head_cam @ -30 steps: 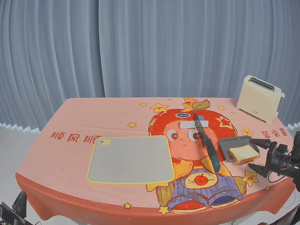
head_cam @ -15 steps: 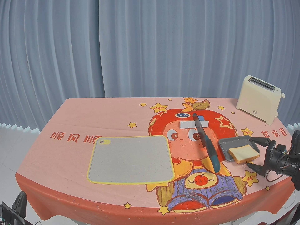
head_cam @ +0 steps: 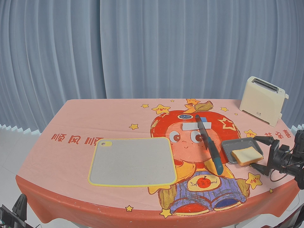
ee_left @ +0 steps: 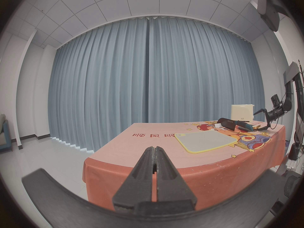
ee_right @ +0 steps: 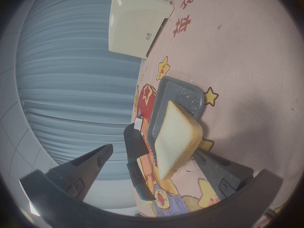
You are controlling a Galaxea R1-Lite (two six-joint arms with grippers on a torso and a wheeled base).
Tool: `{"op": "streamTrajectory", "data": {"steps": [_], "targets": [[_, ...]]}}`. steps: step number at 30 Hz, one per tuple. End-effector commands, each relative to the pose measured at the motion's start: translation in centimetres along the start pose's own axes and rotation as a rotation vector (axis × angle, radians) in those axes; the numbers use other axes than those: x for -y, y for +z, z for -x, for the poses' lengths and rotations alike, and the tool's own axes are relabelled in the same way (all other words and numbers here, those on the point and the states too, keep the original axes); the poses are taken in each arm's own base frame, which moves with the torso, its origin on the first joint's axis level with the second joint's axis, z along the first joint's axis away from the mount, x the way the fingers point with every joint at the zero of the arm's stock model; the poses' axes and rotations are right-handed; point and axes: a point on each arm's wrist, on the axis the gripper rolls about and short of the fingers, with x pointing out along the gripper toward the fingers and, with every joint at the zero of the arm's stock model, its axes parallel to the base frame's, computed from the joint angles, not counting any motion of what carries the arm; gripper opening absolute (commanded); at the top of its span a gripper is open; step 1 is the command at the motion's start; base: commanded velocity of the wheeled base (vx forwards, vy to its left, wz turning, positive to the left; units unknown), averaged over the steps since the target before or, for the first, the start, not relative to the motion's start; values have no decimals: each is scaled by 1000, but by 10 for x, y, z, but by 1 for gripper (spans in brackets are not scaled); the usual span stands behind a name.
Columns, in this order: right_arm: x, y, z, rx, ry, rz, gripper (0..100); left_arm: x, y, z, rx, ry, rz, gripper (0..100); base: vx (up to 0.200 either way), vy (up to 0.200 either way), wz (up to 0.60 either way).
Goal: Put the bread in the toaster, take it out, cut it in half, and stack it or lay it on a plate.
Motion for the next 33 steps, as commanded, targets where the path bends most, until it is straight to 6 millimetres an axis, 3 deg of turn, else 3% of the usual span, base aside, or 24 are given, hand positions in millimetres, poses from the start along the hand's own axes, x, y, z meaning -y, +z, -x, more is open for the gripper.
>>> {"op": "streamTrajectory", "data": {"steps": [1, 30, 31, 33], "targets": [[0, 2, -2, 0, -1, -1, 100, 0, -5, 0, -1, 0, -1, 0, 0, 0, 0], [6, 4, -9, -10, -34, -20, 100, 0, -5, 0, -1, 0, 1, 0, 0, 0, 0], [8, 3, -10, -15, -43, -23, 0, 0, -5, 0, -1, 0, 1, 0, 0, 0, 0], [9, 3, -11, -20, -52, -27, 0, 0, -5, 0, -1, 0, 1, 0, 0, 0, 0]]}}
